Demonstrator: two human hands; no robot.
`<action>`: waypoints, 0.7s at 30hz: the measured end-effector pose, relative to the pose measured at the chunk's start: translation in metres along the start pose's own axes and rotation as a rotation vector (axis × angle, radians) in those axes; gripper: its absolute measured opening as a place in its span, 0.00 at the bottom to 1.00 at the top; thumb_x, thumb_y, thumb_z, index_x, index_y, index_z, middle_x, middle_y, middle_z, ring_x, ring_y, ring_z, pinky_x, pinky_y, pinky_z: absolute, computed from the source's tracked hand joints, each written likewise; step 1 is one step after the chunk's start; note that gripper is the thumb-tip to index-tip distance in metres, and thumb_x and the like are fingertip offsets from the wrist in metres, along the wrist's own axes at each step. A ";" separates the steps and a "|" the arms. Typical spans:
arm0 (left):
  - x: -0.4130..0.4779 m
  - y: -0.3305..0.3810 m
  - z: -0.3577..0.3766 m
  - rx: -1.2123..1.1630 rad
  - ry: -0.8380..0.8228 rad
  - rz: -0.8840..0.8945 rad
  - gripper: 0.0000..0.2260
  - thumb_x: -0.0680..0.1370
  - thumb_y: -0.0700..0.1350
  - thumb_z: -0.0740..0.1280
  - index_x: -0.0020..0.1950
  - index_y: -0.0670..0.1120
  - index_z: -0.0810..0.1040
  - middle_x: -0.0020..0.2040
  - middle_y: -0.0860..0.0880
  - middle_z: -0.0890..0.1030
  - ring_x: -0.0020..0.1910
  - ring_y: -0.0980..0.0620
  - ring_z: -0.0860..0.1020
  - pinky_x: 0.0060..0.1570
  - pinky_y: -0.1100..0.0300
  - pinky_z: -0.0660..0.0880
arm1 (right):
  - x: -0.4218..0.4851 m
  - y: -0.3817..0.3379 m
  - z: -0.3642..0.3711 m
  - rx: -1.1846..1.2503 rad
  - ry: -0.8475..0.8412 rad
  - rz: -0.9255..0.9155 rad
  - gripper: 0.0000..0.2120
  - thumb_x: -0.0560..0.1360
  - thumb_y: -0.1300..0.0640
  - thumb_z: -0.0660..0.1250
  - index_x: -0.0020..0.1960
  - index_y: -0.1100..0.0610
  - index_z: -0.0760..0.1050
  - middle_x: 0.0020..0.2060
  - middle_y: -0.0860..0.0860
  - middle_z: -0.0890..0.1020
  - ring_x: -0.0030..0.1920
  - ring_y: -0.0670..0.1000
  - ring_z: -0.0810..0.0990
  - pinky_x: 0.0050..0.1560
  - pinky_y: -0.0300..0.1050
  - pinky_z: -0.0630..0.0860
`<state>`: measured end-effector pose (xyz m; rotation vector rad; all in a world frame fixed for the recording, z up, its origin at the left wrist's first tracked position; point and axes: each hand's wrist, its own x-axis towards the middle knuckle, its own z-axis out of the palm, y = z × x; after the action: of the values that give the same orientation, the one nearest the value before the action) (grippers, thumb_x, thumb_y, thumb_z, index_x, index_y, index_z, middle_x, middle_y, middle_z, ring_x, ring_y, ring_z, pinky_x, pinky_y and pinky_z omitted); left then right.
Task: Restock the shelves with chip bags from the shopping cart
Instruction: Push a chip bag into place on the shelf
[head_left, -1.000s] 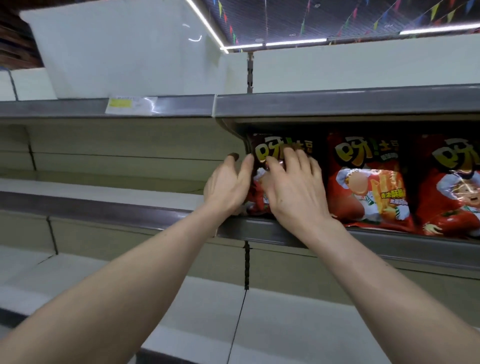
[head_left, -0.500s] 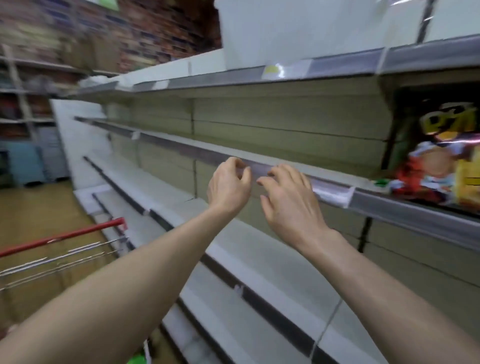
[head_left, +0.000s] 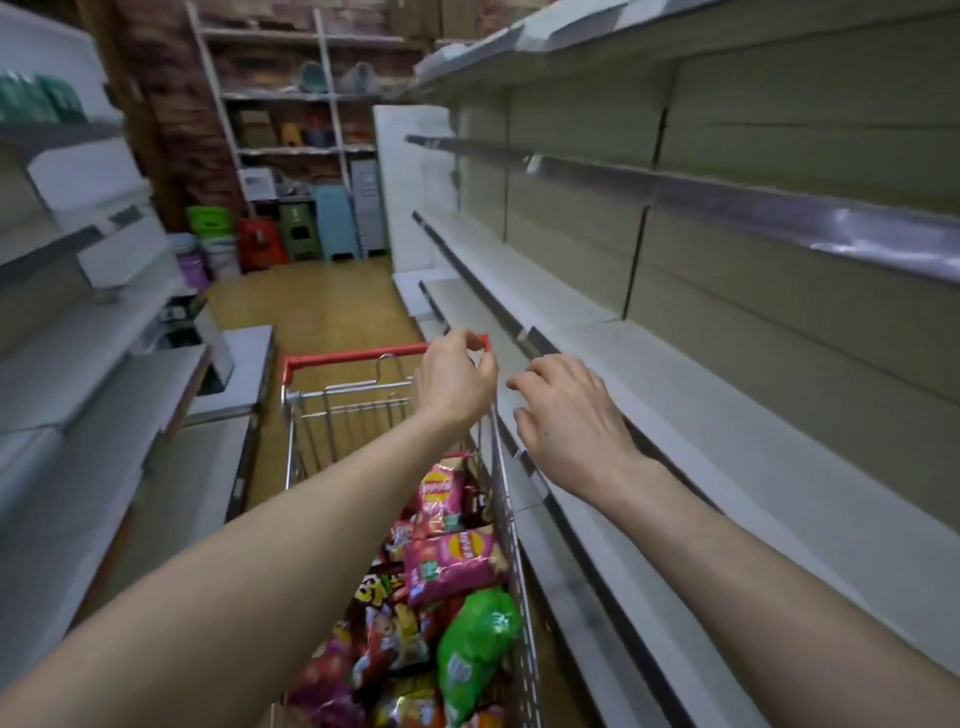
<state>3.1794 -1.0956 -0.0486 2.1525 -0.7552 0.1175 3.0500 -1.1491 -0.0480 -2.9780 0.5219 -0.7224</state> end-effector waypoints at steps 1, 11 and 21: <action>0.008 -0.016 0.001 0.013 -0.014 -0.024 0.11 0.78 0.49 0.64 0.59 0.47 0.77 0.55 0.47 0.80 0.53 0.46 0.78 0.51 0.53 0.75 | 0.009 -0.004 0.014 0.008 -0.033 -0.003 0.17 0.81 0.57 0.58 0.69 0.55 0.70 0.65 0.52 0.72 0.69 0.53 0.65 0.69 0.48 0.60; 0.077 -0.183 0.049 0.038 -0.189 -0.319 0.12 0.79 0.48 0.65 0.62 0.47 0.76 0.57 0.48 0.79 0.53 0.48 0.78 0.51 0.55 0.76 | 0.085 -0.016 0.172 0.088 -0.332 0.128 0.16 0.81 0.56 0.58 0.68 0.56 0.71 0.65 0.53 0.72 0.67 0.54 0.67 0.68 0.51 0.65; 0.081 -0.310 0.136 -0.047 -0.449 -0.571 0.09 0.78 0.48 0.67 0.56 0.46 0.74 0.51 0.47 0.79 0.50 0.45 0.79 0.53 0.48 0.78 | 0.087 0.001 0.316 0.128 -0.631 0.302 0.18 0.81 0.54 0.59 0.70 0.56 0.70 0.64 0.55 0.73 0.66 0.55 0.68 0.66 0.51 0.66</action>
<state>3.3944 -1.0885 -0.3223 2.2884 -0.3464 -0.6909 3.2650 -1.1935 -0.2920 -2.6938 0.7977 0.2002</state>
